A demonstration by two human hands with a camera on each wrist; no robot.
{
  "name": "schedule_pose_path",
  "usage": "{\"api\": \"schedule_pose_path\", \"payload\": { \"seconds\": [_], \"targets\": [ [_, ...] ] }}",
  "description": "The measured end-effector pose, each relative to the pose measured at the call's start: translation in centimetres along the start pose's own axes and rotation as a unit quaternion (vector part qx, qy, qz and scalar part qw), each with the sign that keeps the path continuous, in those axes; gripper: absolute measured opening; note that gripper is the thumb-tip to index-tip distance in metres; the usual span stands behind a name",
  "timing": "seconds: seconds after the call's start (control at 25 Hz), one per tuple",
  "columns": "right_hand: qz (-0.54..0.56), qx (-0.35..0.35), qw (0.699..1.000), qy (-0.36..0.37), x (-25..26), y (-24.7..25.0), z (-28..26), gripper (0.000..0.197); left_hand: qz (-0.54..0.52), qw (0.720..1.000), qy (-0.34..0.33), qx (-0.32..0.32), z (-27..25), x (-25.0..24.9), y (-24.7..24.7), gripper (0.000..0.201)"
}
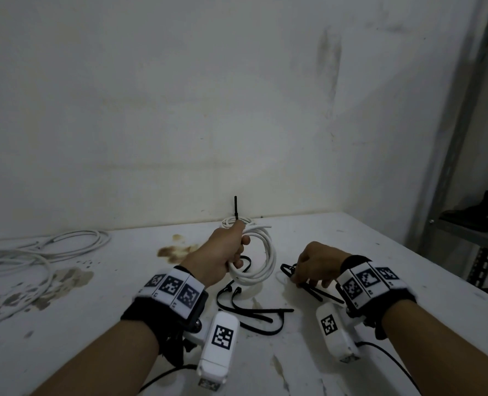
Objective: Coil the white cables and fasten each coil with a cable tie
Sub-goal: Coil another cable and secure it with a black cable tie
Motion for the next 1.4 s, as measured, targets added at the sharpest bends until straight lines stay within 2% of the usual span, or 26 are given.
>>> {"api": "schedule_pose_path", "payload": {
  "seconds": [0.12,0.28,0.36,0.52,0.64,0.76,0.8,0.88,0.96,1.0,1.08,1.2,1.32,1.4],
  "targets": [
    [0.043,-0.010,0.999,0.010,-0.1,-0.1,0.2,0.015,-0.004,1.000,0.006,0.009,-0.3,0.0,-0.8,0.040],
    [0.088,-0.059,0.994,0.000,-0.6,0.7,0.3,0.016,-0.016,1.000,0.011,0.014,-0.4,-0.1,-1.5,0.041],
    [0.146,-0.086,0.985,-0.004,-0.6,1.7,-0.1,0.017,-0.015,1.000,0.011,0.013,-0.2,0.0,-1.5,0.041],
    [0.340,-0.139,0.929,0.040,1.1,4.7,-2.2,0.019,-0.015,1.000,0.007,0.009,0.2,-0.1,-1.4,0.042],
    [0.441,-0.114,0.885,0.093,3.8,6.2,-4.2,0.020,-0.011,1.000,0.004,0.011,0.2,0.0,-1.5,0.043],
    [0.491,-0.084,0.853,0.158,6.6,7.0,-6.4,0.015,-0.012,1.000,-0.010,0.016,0.2,-0.4,-1.3,0.038],
    [0.482,-0.081,0.853,0.185,7.5,7.0,-7.0,0.014,-0.015,1.000,-0.016,0.016,0.2,-0.6,-1.0,0.037],
    [0.413,-0.106,0.873,0.238,9.1,7.0,-7.8,0.014,-0.021,0.999,-0.023,0.017,0.0,-0.9,-0.3,0.035],
    [0.288,-0.172,0.896,0.291,10.5,6.9,-8.0,0.016,-0.032,0.999,-0.029,0.020,-0.3,-1.2,0.8,0.036],
    [0.232,-0.204,0.898,0.312,11.3,6.6,-7.9,0.016,-0.040,0.998,-0.032,0.022,-0.5,-1.4,1.5,0.036],
    [0.181,-0.252,0.885,0.347,12.6,6.1,-7.7,0.016,-0.061,0.997,-0.034,0.033,-1.1,-1.5,2.9,0.038],
    [0.185,-0.288,0.842,0.416,15.0,4.6,-7.8,0.013,-0.086,0.995,-0.024,0.047,-2.0,-1.5,5.3,0.038],
    [0.132,-0.322,0.808,0.475,18.0,2.7,-8.3,0.009,-0.111,0.992,0.003,0.064,-2.6,-1.1,8.0,0.037],
    [0.138,-0.329,0.798,0.486,19.9,1.8,-8.4,0.009,-0.132,0.990,0.004,0.044,-2.7,-1.1,10.2,0.033]
  ]
}}
Point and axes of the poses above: each hand's wrist, its own z-axis towards the middle knuckle, its own y-axis out of the back of the hand, x = y × z, the point moved 9 cm from there along z, towards the middle knuckle, and after that the axes turned 7 degrees about -x, right-handed, at the moved point
